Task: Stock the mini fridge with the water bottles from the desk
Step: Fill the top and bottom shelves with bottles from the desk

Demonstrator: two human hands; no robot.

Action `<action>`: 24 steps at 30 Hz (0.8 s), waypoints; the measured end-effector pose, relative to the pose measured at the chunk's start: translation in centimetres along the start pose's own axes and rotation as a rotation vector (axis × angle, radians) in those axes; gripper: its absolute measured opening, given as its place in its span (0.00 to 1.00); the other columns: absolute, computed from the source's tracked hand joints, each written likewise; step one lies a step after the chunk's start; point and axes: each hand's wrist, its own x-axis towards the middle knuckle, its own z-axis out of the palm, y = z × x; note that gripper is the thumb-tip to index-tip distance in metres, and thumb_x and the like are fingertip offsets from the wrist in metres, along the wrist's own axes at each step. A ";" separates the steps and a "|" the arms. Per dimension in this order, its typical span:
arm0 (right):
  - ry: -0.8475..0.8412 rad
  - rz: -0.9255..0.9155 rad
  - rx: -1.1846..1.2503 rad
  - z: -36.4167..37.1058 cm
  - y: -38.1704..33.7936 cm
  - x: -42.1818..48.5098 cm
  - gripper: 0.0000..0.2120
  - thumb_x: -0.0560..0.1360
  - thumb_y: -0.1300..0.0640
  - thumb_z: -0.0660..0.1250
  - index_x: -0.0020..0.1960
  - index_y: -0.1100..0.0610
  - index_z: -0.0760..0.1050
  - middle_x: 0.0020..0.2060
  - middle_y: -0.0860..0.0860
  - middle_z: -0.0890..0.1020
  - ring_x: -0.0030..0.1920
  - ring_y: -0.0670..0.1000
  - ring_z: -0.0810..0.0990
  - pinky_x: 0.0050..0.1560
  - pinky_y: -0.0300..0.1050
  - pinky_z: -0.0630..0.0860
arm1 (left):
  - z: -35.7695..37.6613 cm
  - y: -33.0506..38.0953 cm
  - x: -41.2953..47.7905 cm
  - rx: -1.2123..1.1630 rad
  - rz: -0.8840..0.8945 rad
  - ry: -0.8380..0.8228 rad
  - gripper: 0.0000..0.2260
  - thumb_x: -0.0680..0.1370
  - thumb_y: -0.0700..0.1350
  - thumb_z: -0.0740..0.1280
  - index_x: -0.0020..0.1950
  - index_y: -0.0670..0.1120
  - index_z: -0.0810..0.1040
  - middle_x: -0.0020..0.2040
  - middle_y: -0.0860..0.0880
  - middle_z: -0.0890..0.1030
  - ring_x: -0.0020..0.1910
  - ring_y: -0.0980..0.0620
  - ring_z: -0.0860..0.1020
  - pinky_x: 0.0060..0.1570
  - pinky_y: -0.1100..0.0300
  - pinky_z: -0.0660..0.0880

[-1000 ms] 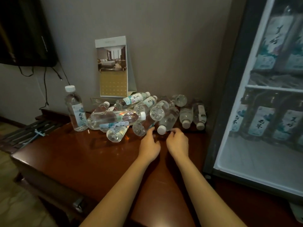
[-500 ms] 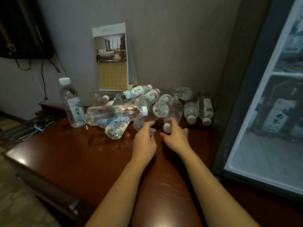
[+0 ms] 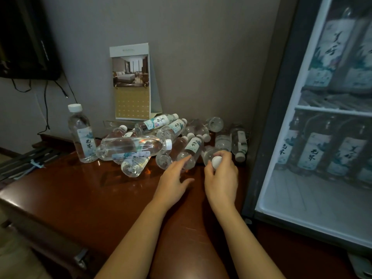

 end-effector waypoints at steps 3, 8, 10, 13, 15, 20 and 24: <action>0.035 -0.048 0.020 -0.9 -0.6 -0.8 0.12 0.75 0.57 0.65 0.57 0.54 0.68 0.51 0.51 0.77 0.53 0.53 0.74 0.47 0.45 0.72 | -0.1 -0.1 0.0 -0.019 0.033 0.012 0.31 0.72 0.44 0.72 0.72 0.52 0.64 0.64 0.51 0.73 0.61 0.54 0.73 0.62 0.59 0.71; 0.074 -0.137 0.079 -2.0 -1.5 -1.4 0.14 0.74 0.53 0.67 0.57 0.53 0.69 0.44 0.46 0.73 0.47 0.47 0.74 0.40 0.35 0.70 | -0.1 0.5 -0.1 -0.089 0.084 0.027 0.31 0.71 0.44 0.73 0.70 0.55 0.63 0.61 0.56 0.72 0.61 0.59 0.70 0.61 0.69 0.66; 0.100 -0.205 0.125 -2.4 -1.8 -1.3 0.14 0.72 0.53 0.70 0.55 0.54 0.72 0.44 0.46 0.75 0.46 0.45 0.73 0.39 0.30 0.66 | 0.0 0.5 -0.1 -0.182 0.073 -0.007 0.30 0.70 0.45 0.74 0.68 0.55 0.65 0.63 0.55 0.72 0.63 0.56 0.71 0.63 0.66 0.66; 0.173 -0.317 0.181 -3.1 -2.0 -0.7 0.13 0.70 0.57 0.73 0.53 0.57 0.75 0.42 0.44 0.75 0.45 0.47 0.75 0.42 0.33 0.69 | 0.1 0.5 -0.1 -0.321 0.009 -0.109 0.31 0.65 0.52 0.76 0.67 0.50 0.73 0.64 0.52 0.76 0.64 0.55 0.73 0.66 0.53 0.70; 0.160 -0.309 0.240 -3.4 -1.9 -0.4 0.14 0.69 0.58 0.73 0.54 0.57 0.76 0.43 0.44 0.75 0.47 0.49 0.76 0.44 0.39 0.73 | 0.1 0.8 -0.2 -0.390 -0.034 -0.184 0.28 0.66 0.47 0.77 0.65 0.48 0.74 0.61 0.53 0.78 0.62 0.58 0.75 0.64 0.55 0.71; 0.060 -0.263 0.306 -3.0 -1.5 0.4 0.18 0.72 0.55 0.71 0.60 0.56 0.75 0.48 0.45 0.74 0.49 0.41 0.74 0.51 0.28 0.70 | 0.2 1.4 -0.5 -0.589 -0.135 -0.226 0.24 0.68 0.37 0.75 0.60 0.45 0.71 0.58 0.46 0.80 0.58 0.52 0.78 0.57 0.58 0.75; -0.135 -0.075 0.349 -2.1 -0.7 0.8 0.22 0.74 0.49 0.67 0.66 0.53 0.71 0.54 0.48 0.69 0.49 0.37 0.70 0.49 0.20 0.66 | 0.2 1.4 -0.5 -0.609 -0.156 -0.179 0.26 0.66 0.43 0.77 0.60 0.51 0.71 0.57 0.50 0.80 0.56 0.55 0.79 0.55 0.59 0.76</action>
